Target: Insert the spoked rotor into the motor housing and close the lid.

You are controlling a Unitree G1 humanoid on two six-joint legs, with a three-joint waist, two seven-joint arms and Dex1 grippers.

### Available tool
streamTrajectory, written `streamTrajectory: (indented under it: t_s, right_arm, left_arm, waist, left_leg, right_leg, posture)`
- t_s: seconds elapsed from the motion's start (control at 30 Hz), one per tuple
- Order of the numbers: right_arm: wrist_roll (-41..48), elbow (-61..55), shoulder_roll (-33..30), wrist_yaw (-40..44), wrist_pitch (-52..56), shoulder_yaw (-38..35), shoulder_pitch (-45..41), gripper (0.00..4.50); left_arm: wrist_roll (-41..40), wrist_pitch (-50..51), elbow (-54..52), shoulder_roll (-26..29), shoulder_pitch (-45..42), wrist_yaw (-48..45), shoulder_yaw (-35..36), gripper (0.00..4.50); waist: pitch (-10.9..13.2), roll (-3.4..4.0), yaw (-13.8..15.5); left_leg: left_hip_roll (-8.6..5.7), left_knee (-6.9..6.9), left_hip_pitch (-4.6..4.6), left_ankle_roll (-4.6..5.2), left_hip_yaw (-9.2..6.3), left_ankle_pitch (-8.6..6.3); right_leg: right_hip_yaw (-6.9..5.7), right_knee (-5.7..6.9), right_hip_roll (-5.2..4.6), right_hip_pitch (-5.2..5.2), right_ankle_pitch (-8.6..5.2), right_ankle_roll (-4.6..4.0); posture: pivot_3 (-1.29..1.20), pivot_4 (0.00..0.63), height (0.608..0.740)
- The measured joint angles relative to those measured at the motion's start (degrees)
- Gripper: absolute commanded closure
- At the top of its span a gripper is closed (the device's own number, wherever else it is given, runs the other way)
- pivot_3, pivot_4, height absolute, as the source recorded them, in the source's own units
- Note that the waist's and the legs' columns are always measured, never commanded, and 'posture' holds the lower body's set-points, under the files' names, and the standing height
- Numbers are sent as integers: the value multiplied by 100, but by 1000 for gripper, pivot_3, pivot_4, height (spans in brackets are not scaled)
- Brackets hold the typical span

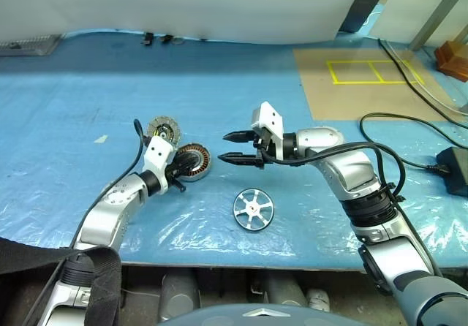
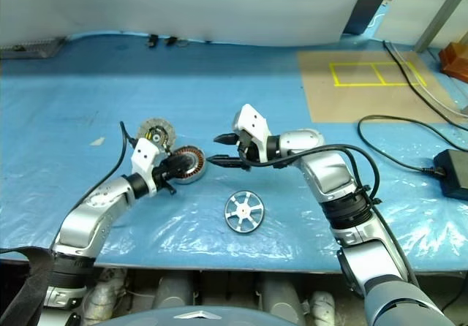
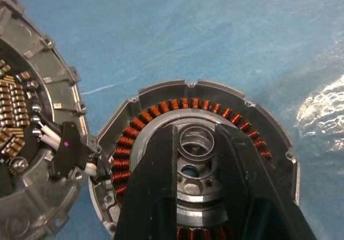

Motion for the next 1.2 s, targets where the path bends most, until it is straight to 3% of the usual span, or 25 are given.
streamTrajectory:
  t_s: [1.2]
  right_arm:
    - [40, 0, -48, 185, 138, 5, 0, 1865]
  left_arm:
    - [164, 492, -362, 103, 26, 209, -4, 3786]
  waist:
    - [0, 0, -2]
  left_leg:
    - [0, 2, 1, 0, 0, 0]
  right_leg:
    - [0, 1, 0, 1, 0, 0]
  posture:
    - [0, 150, 740]
